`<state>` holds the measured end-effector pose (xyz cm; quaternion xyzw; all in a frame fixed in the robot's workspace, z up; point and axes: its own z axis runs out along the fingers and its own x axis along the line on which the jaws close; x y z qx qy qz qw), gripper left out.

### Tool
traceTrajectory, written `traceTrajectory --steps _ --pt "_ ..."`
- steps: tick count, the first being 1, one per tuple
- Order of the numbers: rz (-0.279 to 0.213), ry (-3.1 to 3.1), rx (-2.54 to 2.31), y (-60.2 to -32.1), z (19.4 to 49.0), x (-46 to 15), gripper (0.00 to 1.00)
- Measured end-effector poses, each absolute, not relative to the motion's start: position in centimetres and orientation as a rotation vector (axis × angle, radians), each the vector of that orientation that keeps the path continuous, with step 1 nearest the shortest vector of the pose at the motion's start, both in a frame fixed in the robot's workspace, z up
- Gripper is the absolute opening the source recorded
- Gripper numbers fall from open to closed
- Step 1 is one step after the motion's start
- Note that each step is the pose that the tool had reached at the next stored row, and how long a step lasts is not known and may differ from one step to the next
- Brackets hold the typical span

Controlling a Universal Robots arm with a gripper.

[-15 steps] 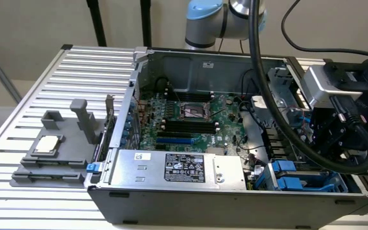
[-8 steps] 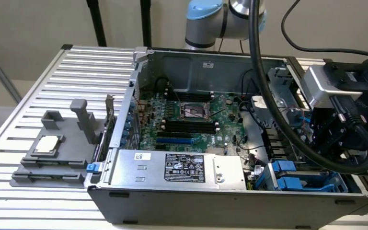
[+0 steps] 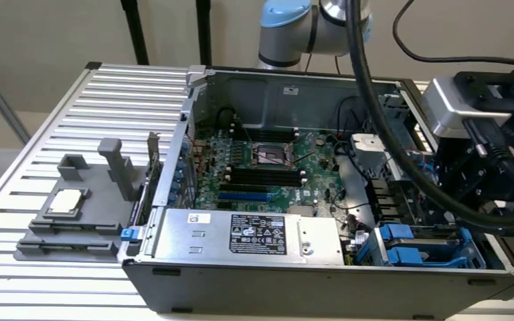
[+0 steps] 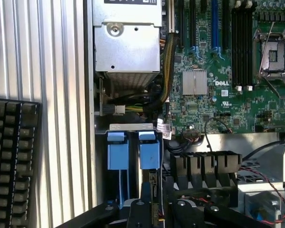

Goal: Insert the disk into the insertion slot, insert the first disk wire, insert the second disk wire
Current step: 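Insert the second disk wire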

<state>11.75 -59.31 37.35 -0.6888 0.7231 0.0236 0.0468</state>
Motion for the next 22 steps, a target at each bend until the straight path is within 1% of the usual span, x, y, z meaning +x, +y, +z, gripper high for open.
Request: traceTrajectory --steps 4,6,12,22 --pt "0.072 2.206 -2.102 -59.3 39.1 11.7 0.25" --pt "0.072 2.206 -2.102 -59.3 39.3 11.7 0.25" --pt "0.072 2.206 -2.102 -58.6 39.2 11.7 0.25" --pt "0.071 2.206 -2.102 -57.2 38.1 12.5 0.25"
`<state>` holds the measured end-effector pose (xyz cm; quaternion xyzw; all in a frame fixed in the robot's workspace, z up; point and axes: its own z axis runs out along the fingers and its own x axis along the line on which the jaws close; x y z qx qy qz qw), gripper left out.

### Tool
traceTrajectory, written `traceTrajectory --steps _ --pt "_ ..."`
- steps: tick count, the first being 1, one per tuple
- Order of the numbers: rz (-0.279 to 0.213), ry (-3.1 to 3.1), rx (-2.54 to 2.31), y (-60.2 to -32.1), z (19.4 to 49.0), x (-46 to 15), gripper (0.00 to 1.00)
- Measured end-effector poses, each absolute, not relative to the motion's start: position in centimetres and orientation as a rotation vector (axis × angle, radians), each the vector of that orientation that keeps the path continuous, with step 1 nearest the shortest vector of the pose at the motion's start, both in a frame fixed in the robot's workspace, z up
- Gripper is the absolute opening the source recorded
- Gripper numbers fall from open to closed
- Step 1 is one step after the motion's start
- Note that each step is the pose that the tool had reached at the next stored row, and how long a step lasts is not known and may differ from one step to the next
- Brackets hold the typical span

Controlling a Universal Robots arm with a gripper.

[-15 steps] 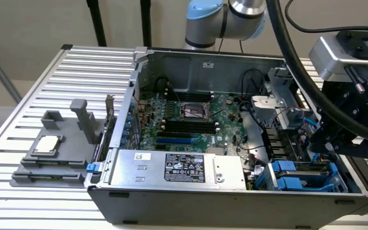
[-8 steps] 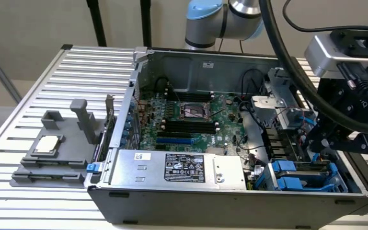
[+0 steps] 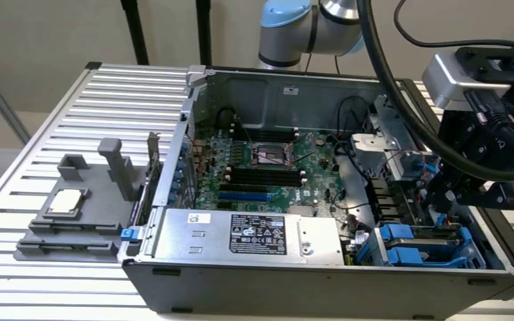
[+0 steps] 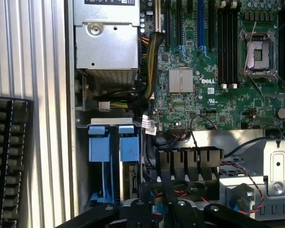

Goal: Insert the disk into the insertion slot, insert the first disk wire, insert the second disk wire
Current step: 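Insert the second disk wire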

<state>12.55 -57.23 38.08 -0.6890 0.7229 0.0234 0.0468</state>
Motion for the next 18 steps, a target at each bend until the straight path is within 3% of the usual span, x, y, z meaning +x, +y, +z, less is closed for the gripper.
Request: traceTrajectory --steps 18 --pt "0.032 2.232 -2.128 -57.2 37.92 13.58 0.25"
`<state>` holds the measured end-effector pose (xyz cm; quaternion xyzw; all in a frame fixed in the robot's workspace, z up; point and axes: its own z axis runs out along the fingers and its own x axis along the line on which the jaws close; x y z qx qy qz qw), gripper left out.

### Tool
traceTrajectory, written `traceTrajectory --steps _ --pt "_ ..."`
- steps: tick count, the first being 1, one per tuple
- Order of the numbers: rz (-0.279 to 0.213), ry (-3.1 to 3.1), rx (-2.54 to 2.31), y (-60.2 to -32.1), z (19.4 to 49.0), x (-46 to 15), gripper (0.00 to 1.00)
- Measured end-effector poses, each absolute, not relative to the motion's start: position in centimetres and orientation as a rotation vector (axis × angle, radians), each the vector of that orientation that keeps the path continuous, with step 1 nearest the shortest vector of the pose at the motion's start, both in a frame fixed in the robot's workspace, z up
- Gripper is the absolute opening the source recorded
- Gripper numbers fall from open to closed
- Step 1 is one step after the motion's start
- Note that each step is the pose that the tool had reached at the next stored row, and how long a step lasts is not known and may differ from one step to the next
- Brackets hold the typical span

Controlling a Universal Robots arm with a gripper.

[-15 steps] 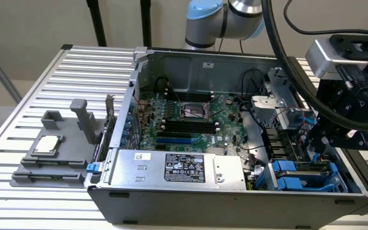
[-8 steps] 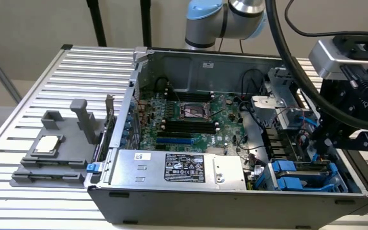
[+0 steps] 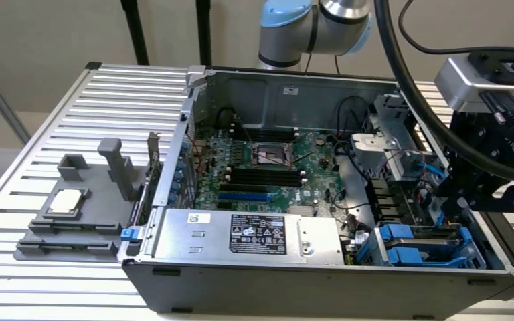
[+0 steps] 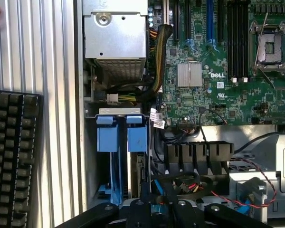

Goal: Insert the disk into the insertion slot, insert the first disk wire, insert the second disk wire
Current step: 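Insert the second disk wire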

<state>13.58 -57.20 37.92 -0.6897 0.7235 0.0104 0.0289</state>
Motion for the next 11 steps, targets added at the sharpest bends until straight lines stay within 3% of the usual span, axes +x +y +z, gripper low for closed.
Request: traceTrajectory --steps 2,11 --pt "0.033 2.232 -2.128 -57.2 37.85 13.6 0.33" --pt "0.024 2.237 -2.135 -57.18 37.18 13.7 0.33"
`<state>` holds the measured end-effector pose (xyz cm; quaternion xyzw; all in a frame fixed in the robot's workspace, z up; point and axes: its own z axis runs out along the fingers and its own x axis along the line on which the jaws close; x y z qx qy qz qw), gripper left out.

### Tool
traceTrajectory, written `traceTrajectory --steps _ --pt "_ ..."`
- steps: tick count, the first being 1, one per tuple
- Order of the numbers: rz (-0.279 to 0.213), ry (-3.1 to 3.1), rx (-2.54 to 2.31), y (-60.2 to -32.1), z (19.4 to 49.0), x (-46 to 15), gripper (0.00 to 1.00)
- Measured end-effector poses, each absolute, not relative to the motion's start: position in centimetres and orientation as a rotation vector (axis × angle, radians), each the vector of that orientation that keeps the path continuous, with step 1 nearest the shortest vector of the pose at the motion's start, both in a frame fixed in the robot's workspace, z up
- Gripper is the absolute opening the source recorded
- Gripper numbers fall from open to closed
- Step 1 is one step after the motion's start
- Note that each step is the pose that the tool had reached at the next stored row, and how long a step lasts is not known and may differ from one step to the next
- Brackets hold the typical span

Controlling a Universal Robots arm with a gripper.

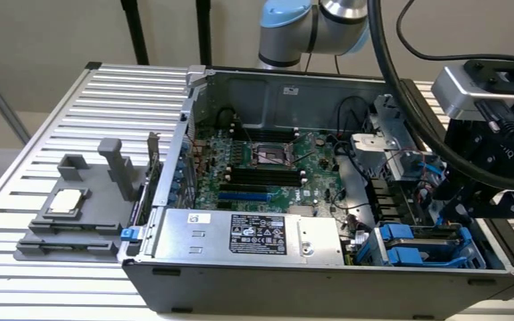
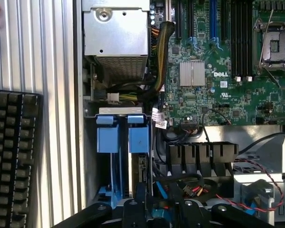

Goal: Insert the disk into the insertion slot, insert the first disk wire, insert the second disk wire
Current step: 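Insert the second disk wire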

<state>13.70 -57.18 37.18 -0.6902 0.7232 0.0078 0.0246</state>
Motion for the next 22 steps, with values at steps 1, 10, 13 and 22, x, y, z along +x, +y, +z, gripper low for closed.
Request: traceTrajectory --steps 1,10,13,22 --pt "0.023 2.239 -2.137 -57.18 37.18 13.72 0.33" --pt "0.011 2.252 -2.167 -56.96 37.19 13.92 0.33" --pt "0.012 2.248 -2.171 -56.8 37.19 14.15 0.33" --pt "0.014 2.243 -2.18 -56.24 37.2 14.64 0.24"
